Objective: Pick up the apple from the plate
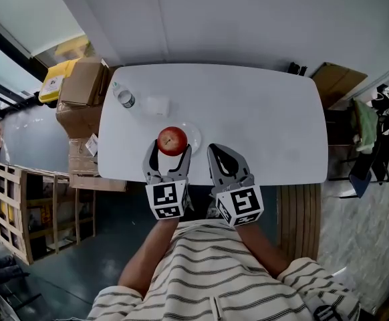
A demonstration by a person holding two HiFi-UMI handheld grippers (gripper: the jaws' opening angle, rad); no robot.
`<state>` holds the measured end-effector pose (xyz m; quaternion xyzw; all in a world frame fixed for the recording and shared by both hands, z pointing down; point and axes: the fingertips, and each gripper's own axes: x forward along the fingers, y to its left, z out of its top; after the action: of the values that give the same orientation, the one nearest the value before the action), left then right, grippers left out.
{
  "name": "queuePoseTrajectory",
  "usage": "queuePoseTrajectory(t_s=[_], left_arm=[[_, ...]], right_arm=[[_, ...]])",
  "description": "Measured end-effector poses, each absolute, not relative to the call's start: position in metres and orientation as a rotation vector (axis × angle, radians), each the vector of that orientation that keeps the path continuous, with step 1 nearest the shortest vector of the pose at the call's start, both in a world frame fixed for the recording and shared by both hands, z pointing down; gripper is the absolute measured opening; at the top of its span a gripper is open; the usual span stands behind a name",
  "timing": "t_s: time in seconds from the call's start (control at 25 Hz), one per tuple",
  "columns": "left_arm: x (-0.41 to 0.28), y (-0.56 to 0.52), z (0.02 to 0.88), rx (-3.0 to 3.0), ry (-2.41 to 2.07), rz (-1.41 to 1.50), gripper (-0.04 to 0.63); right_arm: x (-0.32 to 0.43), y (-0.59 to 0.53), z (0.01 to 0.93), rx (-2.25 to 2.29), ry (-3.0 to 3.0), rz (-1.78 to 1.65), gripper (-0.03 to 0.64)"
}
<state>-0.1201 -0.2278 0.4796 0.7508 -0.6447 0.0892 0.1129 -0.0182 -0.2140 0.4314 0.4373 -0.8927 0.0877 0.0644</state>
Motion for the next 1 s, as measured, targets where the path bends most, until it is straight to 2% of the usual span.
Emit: queuePoseTrajectory(t_s=[1.0], left_arm=[[-0.113, -0.19, 0.404, 2.324, -1.953, 0.139, 0.374]], right_arm=[[-0.015, -0.189, 0.402, 1.364, -2.726, 0.18, 0.012]])
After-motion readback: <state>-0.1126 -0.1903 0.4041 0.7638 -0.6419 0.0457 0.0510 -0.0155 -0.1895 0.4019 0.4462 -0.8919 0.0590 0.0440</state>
